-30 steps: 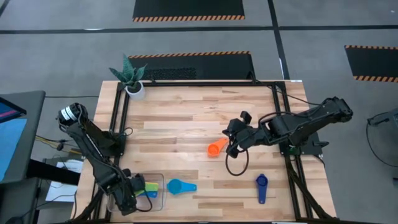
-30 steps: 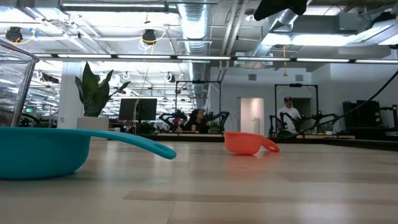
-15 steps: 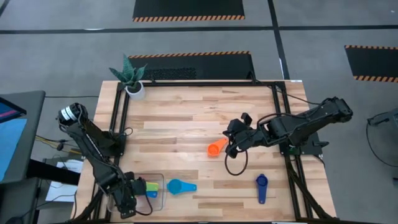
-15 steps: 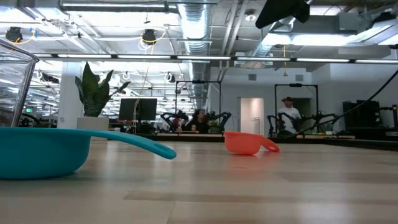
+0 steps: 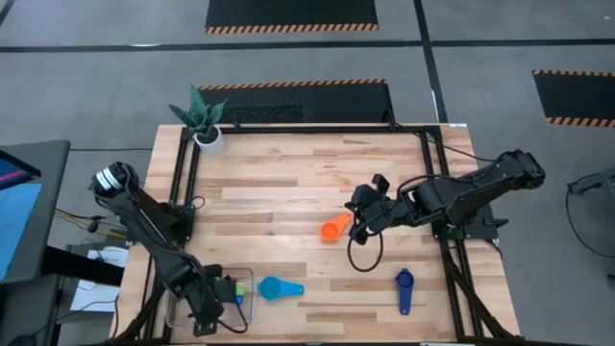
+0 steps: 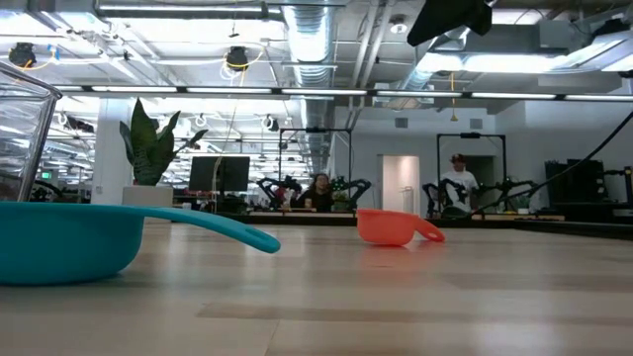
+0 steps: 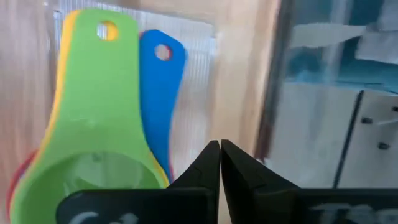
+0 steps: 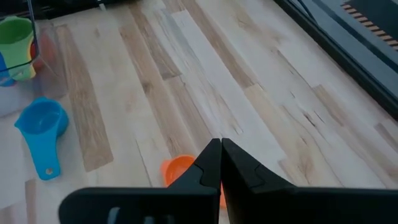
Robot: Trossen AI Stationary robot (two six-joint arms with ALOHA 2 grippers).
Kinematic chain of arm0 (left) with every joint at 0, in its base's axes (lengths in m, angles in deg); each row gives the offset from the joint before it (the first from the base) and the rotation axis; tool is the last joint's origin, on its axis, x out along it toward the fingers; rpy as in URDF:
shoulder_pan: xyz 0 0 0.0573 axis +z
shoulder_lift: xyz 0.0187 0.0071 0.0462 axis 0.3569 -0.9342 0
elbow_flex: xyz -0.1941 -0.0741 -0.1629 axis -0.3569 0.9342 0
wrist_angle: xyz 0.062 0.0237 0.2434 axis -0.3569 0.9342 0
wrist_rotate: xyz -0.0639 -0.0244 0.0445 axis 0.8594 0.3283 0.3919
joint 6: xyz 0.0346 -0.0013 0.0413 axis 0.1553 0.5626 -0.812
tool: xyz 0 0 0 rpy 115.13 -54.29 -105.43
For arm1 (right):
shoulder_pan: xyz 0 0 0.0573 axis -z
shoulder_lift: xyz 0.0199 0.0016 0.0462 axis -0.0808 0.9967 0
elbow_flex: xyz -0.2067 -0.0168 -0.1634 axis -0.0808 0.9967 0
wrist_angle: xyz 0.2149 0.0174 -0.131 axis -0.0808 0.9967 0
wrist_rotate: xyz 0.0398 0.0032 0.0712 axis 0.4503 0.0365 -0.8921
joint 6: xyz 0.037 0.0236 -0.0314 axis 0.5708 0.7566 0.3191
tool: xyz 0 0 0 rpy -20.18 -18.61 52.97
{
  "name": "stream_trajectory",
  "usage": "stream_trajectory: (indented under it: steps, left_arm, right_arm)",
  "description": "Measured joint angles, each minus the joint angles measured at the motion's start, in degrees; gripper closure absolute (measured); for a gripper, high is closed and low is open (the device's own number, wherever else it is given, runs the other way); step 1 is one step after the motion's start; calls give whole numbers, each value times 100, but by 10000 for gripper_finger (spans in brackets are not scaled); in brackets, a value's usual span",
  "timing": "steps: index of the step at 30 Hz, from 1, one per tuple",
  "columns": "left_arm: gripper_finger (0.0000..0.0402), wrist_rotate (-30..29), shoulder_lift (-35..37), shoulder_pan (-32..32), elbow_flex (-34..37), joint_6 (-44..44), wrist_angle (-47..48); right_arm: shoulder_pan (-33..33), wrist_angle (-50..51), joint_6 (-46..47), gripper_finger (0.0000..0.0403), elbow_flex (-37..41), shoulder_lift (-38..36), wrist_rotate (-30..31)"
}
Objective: Nest measuring cups in basket
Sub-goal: Adjust the measuring cups in the transparent bin
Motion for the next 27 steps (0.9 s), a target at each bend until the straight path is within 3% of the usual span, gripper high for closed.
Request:
stream_trajectory:
  steps: [6, 12, 17, 27]
  left_arm:
    - [401, 351, -689, 29, -232, -273, -200]
    - [401, -114, -1200, 192, -829, -698, 605]
    - [402, -129, -1534, 299, -1020, -1049, 782]
    - [401, -877, -1527, 376, -1140, -440, 977]
  right_arm:
    - [0, 59, -15, 376, -4, 0, 0]
    - [0, 149, -15, 376, -4, 0, 0]
    - [0, 158, -15, 376, -4, 0, 0]
    - [0, 536, -17, 376, -7, -2, -2]
